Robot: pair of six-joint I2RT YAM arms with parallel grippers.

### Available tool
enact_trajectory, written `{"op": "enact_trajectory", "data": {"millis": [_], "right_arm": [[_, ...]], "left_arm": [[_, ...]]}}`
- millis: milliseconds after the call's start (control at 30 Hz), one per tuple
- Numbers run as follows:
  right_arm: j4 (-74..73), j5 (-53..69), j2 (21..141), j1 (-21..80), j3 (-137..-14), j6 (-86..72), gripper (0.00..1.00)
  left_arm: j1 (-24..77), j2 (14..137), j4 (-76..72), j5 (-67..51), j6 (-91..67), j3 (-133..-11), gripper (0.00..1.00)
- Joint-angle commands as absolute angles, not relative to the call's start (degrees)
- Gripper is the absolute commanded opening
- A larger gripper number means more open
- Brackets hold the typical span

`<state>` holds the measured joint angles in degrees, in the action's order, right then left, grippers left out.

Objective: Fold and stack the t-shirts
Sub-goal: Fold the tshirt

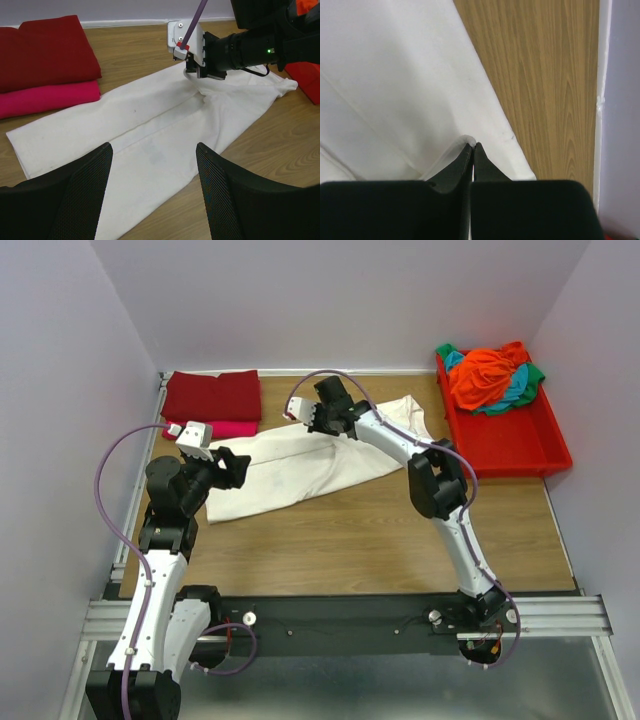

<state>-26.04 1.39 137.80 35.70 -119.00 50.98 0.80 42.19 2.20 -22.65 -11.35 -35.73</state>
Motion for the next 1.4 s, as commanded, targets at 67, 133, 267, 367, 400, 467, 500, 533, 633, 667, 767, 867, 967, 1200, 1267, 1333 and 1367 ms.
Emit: {"op": "enact_trajectory", "data": {"millis": [67, 133, 267, 367, 400, 467, 500, 533, 633, 667, 767, 867, 967, 1200, 1267, 1333, 1367], "right_arm": [[-24.17, 3.25, 136.32, 36.74, -118.83, 52.29, 0.08], [-24.17, 3.34, 136.23, 36.74, -118.74, 52.38, 0.08], [-24.17, 3.51, 135.88, 37.09, -118.21, 53.08, 0.08], [-24.08, 4.39, 135.44, 37.26, -117.69, 53.35, 0.09], [-24.08, 5.0, 134.92, 37.35, -117.34, 53.52, 0.08], [-23.99, 5.8, 134.3, 37.53, -116.46, 54.23, 0.08], [-23.91, 6.24, 133.69, 37.62, -115.85, 54.4, 0.09], [-23.91, 6.41, 133.42, 37.7, -115.58, 54.4, 0.09], [-23.91, 7.12, 132.37, 37.88, -114.0, 55.45, 0.09], [-23.91, 7.21, 132.02, 37.97, -113.56, 55.72, 0.09], [-23.82, 7.03, 131.84, 38.06, -112.59, 55.99, 0.1], [-23.82, 5.98, 132.54, 38.14, -112.85, 55.81, 0.1], [-23.82, 5.62, 132.8, 38.14, -113.03, 55.46, 0.11], [-23.82, 6.15, 131.75, 38.32, -112.15, 55.11, 0.11], [-23.82, 5.72, 131.22, 38.5, -111.97, 54.67, 0.23], [-23.82, 3.44, 130.87, 38.58, -112.76, 52.23, 0.44], [-23.82, 2.38, 130.17, 38.58, -113.02, 50.73, 0.46]], "left_arm": [[0.53, 42.01, 1.05, -23.91, -10.63, -35.51, 0.75], [0.53, 41.93, 1.05, -23.82, -10.55, -35.51, 0.75], [0.53, 42.1, 0.97, -23.91, -10.63, -35.51, 0.75], [0.53, 41.92, 0.97, -23.91, -10.55, -35.51, 0.75], [0.53, 42.01, 0.97, -23.91, -10.63, -35.51, 0.75], [0.53, 42.01, 1.05, -23.91, -10.55, -35.51, 0.75], [0.53, 42.01, 0.97, -23.91, -10.63, -35.51, 0.75], [0.53, 42.01, 0.97, -23.91, -10.55, -35.51, 0.76], [0.53, 42.01, 0.97, -23.99, -10.63, -35.51, 0.75], [0.53, 42.1, 0.97, -23.99, -10.63, -35.51, 0.75], [0.53, 42.19, 0.88, -24.08, -10.64, -35.51, 0.75], [0.53, 42.28, 0.88, -24.17, -10.64, -35.42, 0.75], [0.53, 42.19, 0.97, -24.17, -10.72, -35.42, 0.76], [0.53, 42.36, 0.88, -24.26, -10.72, -35.42, 0.75], [0.53, 42.28, 0.79, -24.26, -10.72, -35.42, 0.76], [0.53, 42.19, 0.88, -24.34, -10.64, -35.42, 0.75], [0.53, 42.1, 0.88, -24.26, -10.72, -35.42, 0.75]]}}
